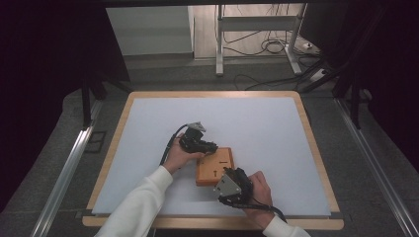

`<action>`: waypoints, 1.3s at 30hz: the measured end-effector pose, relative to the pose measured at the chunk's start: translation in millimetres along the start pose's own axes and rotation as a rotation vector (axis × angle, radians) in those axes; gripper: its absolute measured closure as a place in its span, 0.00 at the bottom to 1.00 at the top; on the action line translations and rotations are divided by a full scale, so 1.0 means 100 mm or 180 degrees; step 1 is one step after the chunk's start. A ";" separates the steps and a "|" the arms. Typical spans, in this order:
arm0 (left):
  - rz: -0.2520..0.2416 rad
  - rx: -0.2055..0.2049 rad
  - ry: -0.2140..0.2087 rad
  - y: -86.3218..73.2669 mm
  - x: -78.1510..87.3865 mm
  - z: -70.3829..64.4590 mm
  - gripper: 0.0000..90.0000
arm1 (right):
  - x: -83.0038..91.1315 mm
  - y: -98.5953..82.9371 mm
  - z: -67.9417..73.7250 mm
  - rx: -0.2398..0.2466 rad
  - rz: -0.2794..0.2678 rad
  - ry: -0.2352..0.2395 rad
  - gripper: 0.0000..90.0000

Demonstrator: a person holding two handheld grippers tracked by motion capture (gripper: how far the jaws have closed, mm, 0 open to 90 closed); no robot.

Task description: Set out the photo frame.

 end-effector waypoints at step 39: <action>0.0002 -0.0151 0.0788 -0.59 0.96 0.08 0.45 | 0.02 0.03 -0.09 0.0016 -0.0023 -0.0050 0.51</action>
Point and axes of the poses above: each handheld gripper's, and its own axes: x roughly backward along the jaws, y roughly out of its top, z roughly to its left, the point moved 6 cm from there along -x, roughly forward along the jaws, and after that the axes turned 8 degrees about -z, right-handed, at the moved point
